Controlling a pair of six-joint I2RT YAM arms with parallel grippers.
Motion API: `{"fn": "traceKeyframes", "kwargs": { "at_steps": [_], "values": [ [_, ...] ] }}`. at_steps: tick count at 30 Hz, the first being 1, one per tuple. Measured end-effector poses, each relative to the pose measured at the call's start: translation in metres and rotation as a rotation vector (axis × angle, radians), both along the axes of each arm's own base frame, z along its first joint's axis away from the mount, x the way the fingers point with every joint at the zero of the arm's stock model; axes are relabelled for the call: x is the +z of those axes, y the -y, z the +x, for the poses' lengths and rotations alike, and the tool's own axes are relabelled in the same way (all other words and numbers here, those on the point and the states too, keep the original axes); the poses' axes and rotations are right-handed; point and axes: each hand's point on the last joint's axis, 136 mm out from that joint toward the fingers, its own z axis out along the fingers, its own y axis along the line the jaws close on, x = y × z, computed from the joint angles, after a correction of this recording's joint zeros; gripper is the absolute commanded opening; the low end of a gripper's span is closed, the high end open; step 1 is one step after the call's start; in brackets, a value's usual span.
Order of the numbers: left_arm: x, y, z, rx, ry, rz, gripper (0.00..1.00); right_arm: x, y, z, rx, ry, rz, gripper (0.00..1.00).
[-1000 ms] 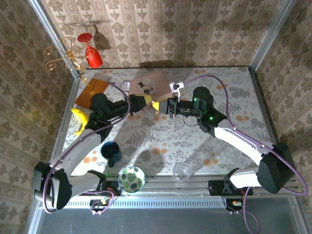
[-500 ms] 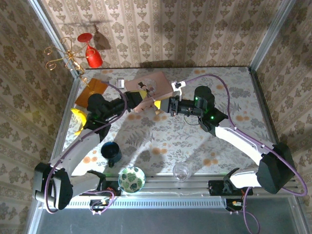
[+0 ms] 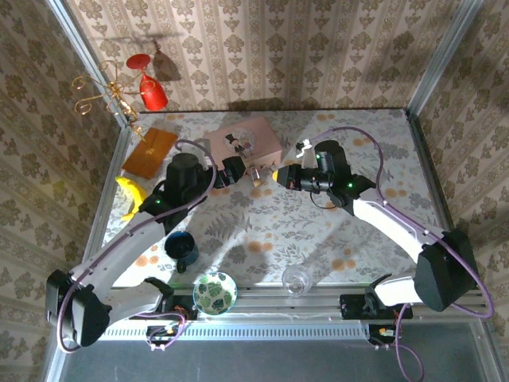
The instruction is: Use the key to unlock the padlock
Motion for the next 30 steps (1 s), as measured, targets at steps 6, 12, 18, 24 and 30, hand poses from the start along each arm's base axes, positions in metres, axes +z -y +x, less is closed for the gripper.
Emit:
{"fn": "traceKeyframes", "kwargs": {
  "at_steps": [6,12,18,24,30],
  "values": [
    [-0.065,0.015,0.011,0.093,-0.152,0.208,1.0,-0.039,0.015,0.004,-0.048,-0.083,-0.094,0.0],
    [-0.121,0.043,0.023,0.14,-0.275,0.339,0.99,-0.083,0.047,0.0,-0.118,-0.169,-0.144,0.0],
    [-0.157,0.06,0.044,0.197,-0.345,0.397,0.85,-0.112,0.063,-0.011,-0.129,-0.211,-0.181,0.0],
    [-0.178,0.067,0.065,0.257,-0.364,0.472,0.8,-0.11,0.064,-0.005,-0.126,-0.166,-0.173,0.0],
    [-0.192,0.076,0.083,0.298,-0.366,0.547,0.79,-0.115,0.068,-0.001,-0.131,-0.161,-0.15,0.0]
  ]
}}
